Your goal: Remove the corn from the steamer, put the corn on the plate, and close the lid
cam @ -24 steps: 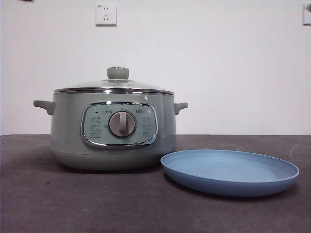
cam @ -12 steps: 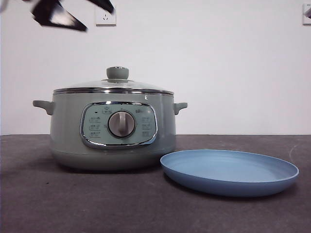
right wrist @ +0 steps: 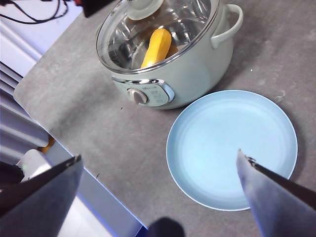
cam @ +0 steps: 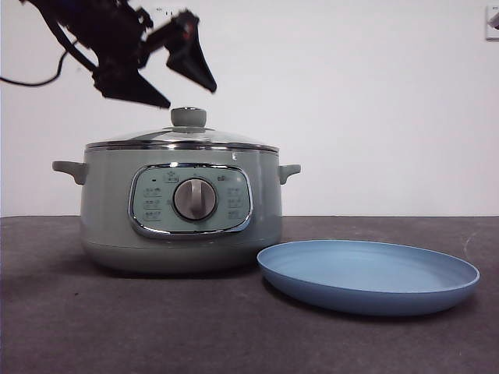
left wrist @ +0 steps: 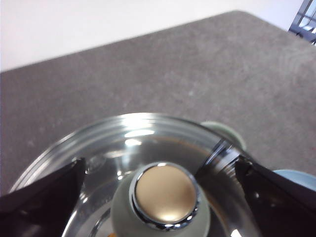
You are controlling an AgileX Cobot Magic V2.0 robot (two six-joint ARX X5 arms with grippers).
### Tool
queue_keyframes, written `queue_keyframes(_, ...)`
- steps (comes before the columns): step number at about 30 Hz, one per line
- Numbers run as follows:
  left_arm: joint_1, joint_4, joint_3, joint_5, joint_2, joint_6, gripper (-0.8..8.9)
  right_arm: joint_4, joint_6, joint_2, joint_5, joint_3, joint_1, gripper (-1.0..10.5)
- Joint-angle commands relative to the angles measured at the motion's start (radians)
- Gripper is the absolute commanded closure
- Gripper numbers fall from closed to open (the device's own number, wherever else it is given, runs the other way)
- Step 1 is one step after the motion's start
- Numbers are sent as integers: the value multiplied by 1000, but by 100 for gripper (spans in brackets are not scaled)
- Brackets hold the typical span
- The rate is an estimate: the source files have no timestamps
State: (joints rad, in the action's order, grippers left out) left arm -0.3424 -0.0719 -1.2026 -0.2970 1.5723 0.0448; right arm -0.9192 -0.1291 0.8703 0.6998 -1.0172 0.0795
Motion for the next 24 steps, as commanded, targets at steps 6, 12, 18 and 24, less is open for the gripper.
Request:
queue_keyframes(6, -30, 27, 2, 45, 62, 11, 252, 6, 1, 0, 0, -2, 3, 380)
queue_keyframes(12, -42, 16, 2, 89, 63, 7, 261, 7, 1, 0, 0, -2, 3, 380)
queue_keyframes(18, -44, -24, 2, 85, 63, 4, 580, 18, 1, 0, 0, -2, 3, 380)
queue_keyframes(24, -44, -26, 2, 84, 63, -22, 784, 22, 1, 0, 0, -2, 3, 380)
